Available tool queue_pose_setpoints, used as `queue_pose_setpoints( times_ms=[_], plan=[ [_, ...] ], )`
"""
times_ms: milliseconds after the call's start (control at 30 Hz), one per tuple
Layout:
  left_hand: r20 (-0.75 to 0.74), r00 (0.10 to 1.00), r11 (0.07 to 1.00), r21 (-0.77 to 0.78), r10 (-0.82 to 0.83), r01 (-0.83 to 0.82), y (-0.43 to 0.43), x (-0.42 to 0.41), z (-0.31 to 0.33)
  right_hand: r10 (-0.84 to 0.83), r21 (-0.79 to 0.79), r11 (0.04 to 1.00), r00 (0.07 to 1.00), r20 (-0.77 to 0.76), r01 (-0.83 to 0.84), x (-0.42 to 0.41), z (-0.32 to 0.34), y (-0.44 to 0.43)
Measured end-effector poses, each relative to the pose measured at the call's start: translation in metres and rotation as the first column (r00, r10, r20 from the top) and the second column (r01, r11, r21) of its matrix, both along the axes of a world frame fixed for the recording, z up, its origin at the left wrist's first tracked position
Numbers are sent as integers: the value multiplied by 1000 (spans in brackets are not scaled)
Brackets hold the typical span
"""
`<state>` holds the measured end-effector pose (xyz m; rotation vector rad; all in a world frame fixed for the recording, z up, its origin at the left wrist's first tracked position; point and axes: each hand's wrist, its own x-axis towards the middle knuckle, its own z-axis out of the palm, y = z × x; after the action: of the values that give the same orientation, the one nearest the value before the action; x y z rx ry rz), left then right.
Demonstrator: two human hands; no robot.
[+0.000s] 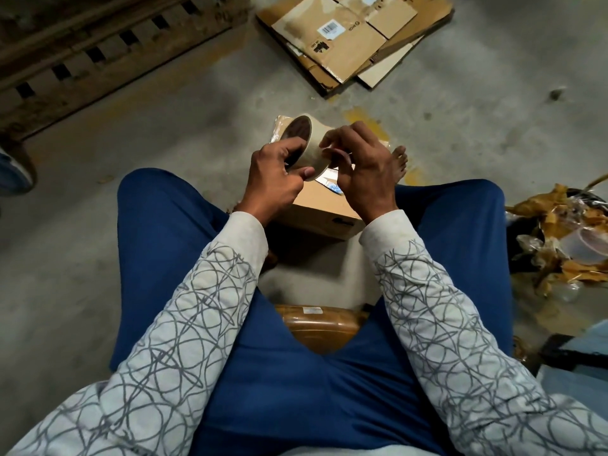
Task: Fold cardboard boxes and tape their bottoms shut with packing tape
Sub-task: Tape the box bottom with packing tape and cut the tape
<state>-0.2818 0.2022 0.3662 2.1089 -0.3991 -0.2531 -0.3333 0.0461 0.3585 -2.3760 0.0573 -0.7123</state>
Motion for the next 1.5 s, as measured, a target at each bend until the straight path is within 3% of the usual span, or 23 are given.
queue_pose_setpoints(
  times_ms=[600, 1067, 1200, 1300, 1500],
  plan=[
    [59, 998, 1000, -16, -9, 10, 1, -1, -2, 3, 32, 999, 995, 101, -7, -1, -2, -3],
    [33, 999, 998, -54, 14, -12, 1, -1, -10, 21, -22, 1000, 998, 51, -20, -5, 3, 2],
    [62, 994, 985, -156, 85, -75, -9, -1, -5, -94, 206, 975, 994, 56, 81, -3, 14, 1],
    [202, 970, 977, -190, 134, -95, -13, -3, -1, -223, 395, 896, 975, 0, 205, -4, 17, 8],
    [432, 890, 983, -161, 150, -87, -13, -7, -4, -110, 765, 617, 982, -152, 187, -5, 24, 8]
  ],
)
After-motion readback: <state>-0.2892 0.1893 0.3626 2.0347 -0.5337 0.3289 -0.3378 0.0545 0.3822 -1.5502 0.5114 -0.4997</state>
